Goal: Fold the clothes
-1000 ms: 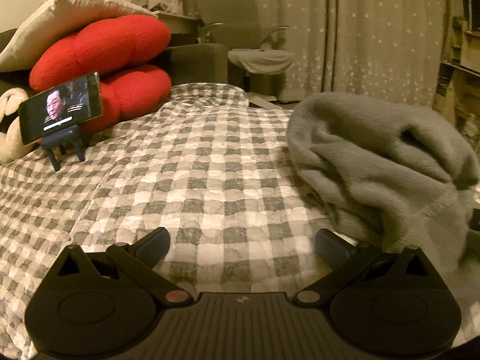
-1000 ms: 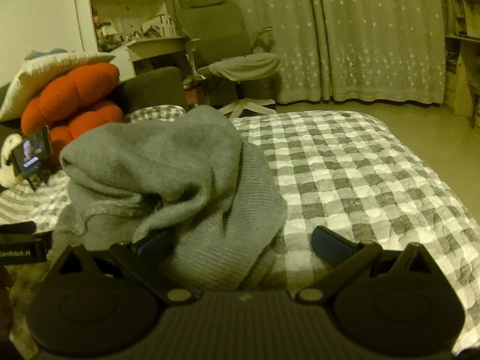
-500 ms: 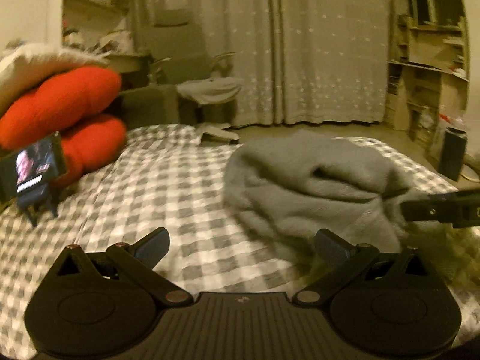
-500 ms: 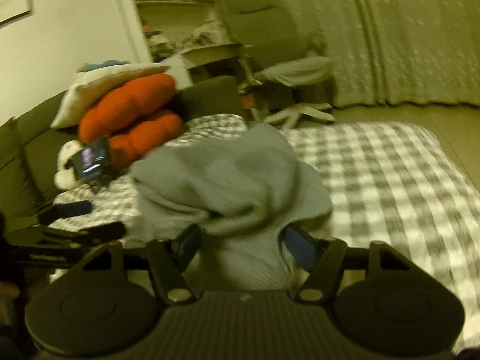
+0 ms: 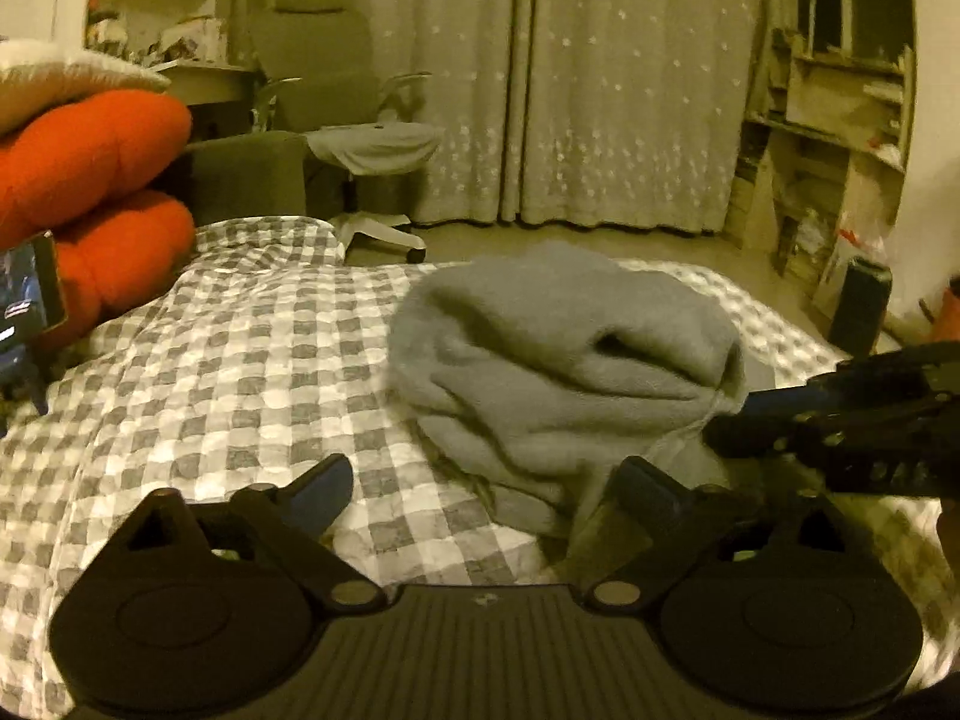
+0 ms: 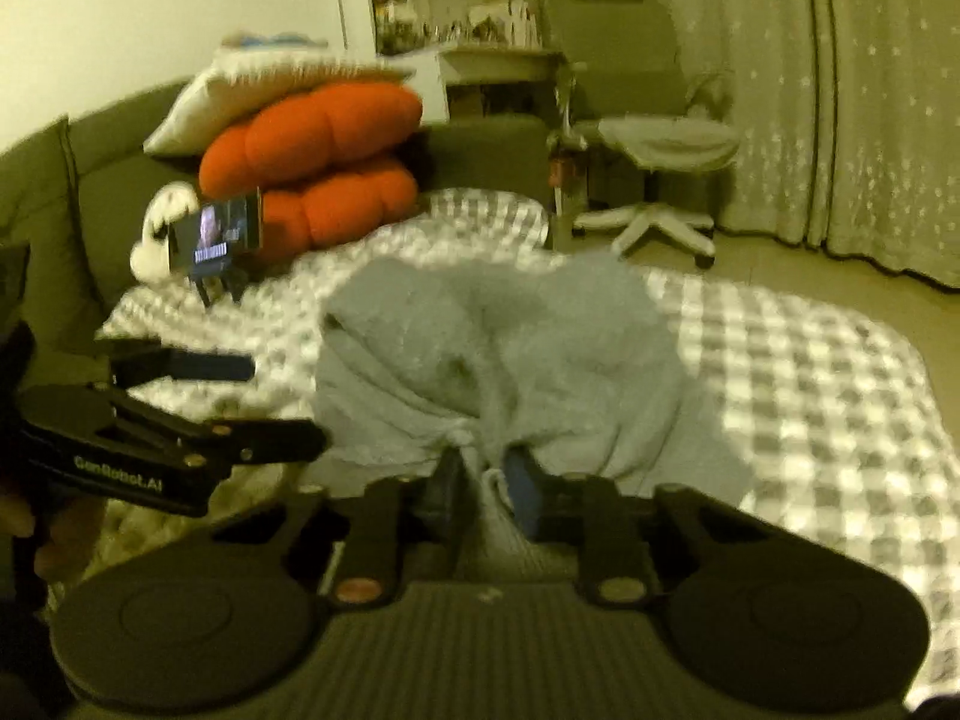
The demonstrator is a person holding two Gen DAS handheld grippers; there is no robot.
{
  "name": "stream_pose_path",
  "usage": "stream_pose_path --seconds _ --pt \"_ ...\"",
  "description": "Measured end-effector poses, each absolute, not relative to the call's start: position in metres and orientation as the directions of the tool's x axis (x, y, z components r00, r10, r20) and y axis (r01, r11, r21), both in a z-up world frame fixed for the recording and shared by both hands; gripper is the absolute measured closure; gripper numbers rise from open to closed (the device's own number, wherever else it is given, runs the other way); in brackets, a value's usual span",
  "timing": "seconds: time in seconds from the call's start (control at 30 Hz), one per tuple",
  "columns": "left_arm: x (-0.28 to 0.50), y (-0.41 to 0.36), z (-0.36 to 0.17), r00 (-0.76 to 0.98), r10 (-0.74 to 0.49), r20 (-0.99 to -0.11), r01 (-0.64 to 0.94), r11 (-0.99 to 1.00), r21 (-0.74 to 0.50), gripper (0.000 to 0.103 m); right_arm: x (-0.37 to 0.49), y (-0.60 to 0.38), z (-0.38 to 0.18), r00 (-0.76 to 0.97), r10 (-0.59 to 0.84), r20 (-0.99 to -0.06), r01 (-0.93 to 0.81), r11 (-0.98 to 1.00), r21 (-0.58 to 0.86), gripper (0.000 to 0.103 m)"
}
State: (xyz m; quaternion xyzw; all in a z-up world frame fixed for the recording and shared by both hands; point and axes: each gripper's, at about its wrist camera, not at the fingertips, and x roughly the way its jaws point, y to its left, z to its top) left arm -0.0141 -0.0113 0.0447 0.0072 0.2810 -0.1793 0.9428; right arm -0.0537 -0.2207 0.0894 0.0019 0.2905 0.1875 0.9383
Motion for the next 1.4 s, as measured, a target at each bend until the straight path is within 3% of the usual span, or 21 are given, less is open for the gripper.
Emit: stream_pose_path --seconds 0.27,0.33,0.4,0.5,0.57,0.6,0.63,0.7,0.73,0.8,0.97,1.0,1.03,1.07,1.1,1.17,1.2,1.3,1.37,1.4 --pt "-0.010 -0.006 0.048 0.783 -0.344 -0.519 0.336 0.935 -0.113 0.009 -0.063 -0.284 0.130 0.878 0.204 -0.432 -0.168 0.978 0.119 0.091" --pt "-0.008 -0.009 0.049 0.782 -0.348 -0.518 0.342 0.933 -0.111 0.009 -0.059 -0.302 0.130 0.882 0.157 -0.445 -0.111 0.986 0.126 0.092" --pt "-0.007 -0.012 0.049 0.778 -0.357 -0.517 0.351 0.929 -0.113 0.008 -0.056 -0.317 0.125 0.880 0.091 -0.466 -0.045 0.993 0.109 0.099" --pt "-0.005 -0.019 0.049 0.771 -0.366 -0.521 0.368 0.924 -0.105 0.008 -0.053 -0.329 0.118 0.872 -0.015 -0.490 0.049 0.997 0.057 0.095" --pt "-0.004 -0.024 0.049 0.768 -0.369 -0.523 0.380 0.921 -0.092 0.008 -0.060 -0.318 0.116 0.871 0.032 -0.491 -0.022 0.999 0.026 0.091" --pt "-0.004 -0.026 0.048 0.768 -0.369 -0.524 0.383 0.920 -0.086 0.008 -0.063 -0.312 0.114 0.869 0.058 -0.491 -0.061 0.998 0.010 0.078" --pt "-0.002 -0.028 0.047 0.766 -0.371 -0.525 0.387 0.918 -0.084 0.008 -0.067 -0.306 0.113 0.866 0.083 -0.492 -0.099 0.995 -0.005 0.049" --pt "0.001 -0.031 0.045 0.759 -0.379 -0.529 0.395 0.914 -0.088 0.008 -0.074 -0.293 0.111 0.858 0.134 -0.496 -0.174 0.984 -0.036 0.013" --pt "0.003 -0.033 0.044 0.754 -0.381 -0.535 0.397 0.913 -0.091 0.008 -0.078 -0.287 0.109 0.852 0.159 -0.498 -0.212 0.976 -0.051 0.008" --pt "0.005 -0.037 0.040 0.748 -0.382 -0.543 0.401 0.912 -0.088 0.008 -0.085 -0.275 0.107 0.838 0.208 -0.504 -0.286 0.955 -0.081 0.008" --pt "-0.002 -0.045 0.038 0.750 -0.386 -0.537 0.429 0.902 -0.049 0.010 -0.092 -0.283 0.088 0.807 0.217 -0.550 -0.285 0.958 -0.041 0.014" --pt "-0.005 -0.047 0.038 0.750 -0.391 -0.533 0.441 0.897 -0.037 0.010 -0.089 -0.292 0.081 0.790 0.220 -0.572 -0.270 0.963 -0.002 0.023" --pt "-0.007 -0.049 0.038 0.748 -0.394 -0.534 0.451 0.892 -0.026 0.011 -0.086 -0.300 0.075 0.772 0.226 -0.594 -0.254 0.966 0.038 0.042" --pt "-0.008 -0.050 0.038 0.745 -0.396 -0.537 0.460 0.888 -0.016 0.012 -0.083 -0.305 0.067 0.751 0.231 -0.619 -0.244 0.968 0.066 0.054" --pt "-0.008 -0.052 0.038 0.740 -0.397 -0.543 0.469 0.883 -0.006 0.016 -0.080 -0.309 0.060 0.728 0.237 -0.643 -0.234 0.968 0.093 0.072" --pt "-0.008 -0.055 0.038 0.735 -0.390 -0.554 0.477 0.879 0.013 0.030 -0.080 -0.310 0.058 0.738 0.235 -0.633 -0.232 0.969 0.089 0.093" --pt "-0.006 -0.056 0.037 0.732 -0.383 -0.564 0.475 0.880 0.018 0.041 -0.080 -0.310 0.061 0.744 0.247 -0.621 -0.243 0.966 0.092 0.093" --pt "-0.012 -0.053 0.044 0.739 -0.391 -0.548 0.467 0.884 -0.002 0.043 -0.088 -0.305 0.092 0.789 0.337 -0.515 -0.299 0.941 0.157 0.093" --pt "-0.021 -0.048 0.052 0.750 -0.424 -0.508 0.483 0.875 -0.017 0.038 -0.091 -0.302 0.120 0.803 0.411 -0.431 -0.353 0.911 0.211 0.093" --pt "-0.026 -0.049 0.055 0.754 -0.435 -0.493 0.495 0.869 -0.010 0.028 -0.093 -0.300 0.133 0.807 0.446 -0.387 -0.381 0.894 0.236 0.093"
